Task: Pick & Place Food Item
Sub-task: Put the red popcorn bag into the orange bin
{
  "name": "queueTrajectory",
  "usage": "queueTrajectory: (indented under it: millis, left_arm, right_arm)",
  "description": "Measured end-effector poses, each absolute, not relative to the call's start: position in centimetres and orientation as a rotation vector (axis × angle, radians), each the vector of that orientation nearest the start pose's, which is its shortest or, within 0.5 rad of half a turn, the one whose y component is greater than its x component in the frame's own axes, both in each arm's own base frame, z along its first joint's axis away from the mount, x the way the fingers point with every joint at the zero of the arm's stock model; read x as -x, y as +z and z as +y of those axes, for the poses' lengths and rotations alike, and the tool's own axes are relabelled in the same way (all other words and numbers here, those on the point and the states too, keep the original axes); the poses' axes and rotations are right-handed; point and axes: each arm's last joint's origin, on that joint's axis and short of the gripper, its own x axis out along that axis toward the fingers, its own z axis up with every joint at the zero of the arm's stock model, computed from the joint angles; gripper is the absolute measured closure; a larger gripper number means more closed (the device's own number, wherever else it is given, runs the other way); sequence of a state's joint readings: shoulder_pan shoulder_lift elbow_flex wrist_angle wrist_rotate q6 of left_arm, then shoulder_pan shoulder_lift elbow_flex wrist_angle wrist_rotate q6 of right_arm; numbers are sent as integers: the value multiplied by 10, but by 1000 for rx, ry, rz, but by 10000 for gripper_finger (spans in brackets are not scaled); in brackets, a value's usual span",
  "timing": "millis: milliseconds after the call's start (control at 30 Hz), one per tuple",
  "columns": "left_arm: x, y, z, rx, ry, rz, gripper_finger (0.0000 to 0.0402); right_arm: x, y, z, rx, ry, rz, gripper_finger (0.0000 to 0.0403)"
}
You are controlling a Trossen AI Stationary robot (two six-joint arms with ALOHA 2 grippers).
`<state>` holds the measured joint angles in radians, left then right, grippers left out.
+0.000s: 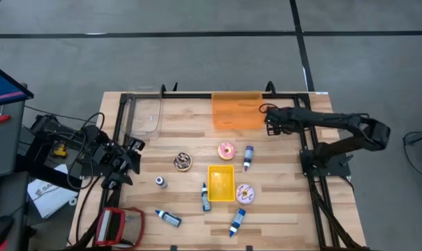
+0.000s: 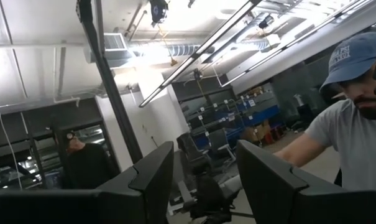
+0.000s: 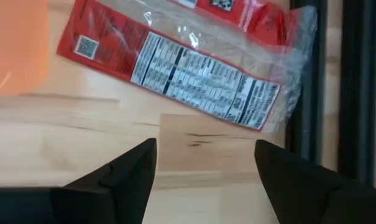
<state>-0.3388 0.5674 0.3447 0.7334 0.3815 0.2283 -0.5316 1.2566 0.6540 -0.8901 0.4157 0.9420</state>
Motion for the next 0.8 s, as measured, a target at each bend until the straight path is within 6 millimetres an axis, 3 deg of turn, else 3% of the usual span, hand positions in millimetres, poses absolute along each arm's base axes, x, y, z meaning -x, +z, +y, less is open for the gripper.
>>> queueTrajectory:
  millis: [167,333,533,800]
  left_arm:
    - [-120,296,-57,-221,-664,-603,231]
    - [-119,297,-58,-234,-667,-626,231]
    - [-119,298,-58,-240,-665,-638,231]
    - [-118,298,-58,-263,-650,-651,231]
  right_arm:
    - [-133,168,-98,-866,-1476,952,139]
    - [-126,160,-98,-864,-1519,954,139]
    - [-133,150,-98,-621,-1510,1083,139]
    - [-152,121,-80,-302,-1423,1321,139]
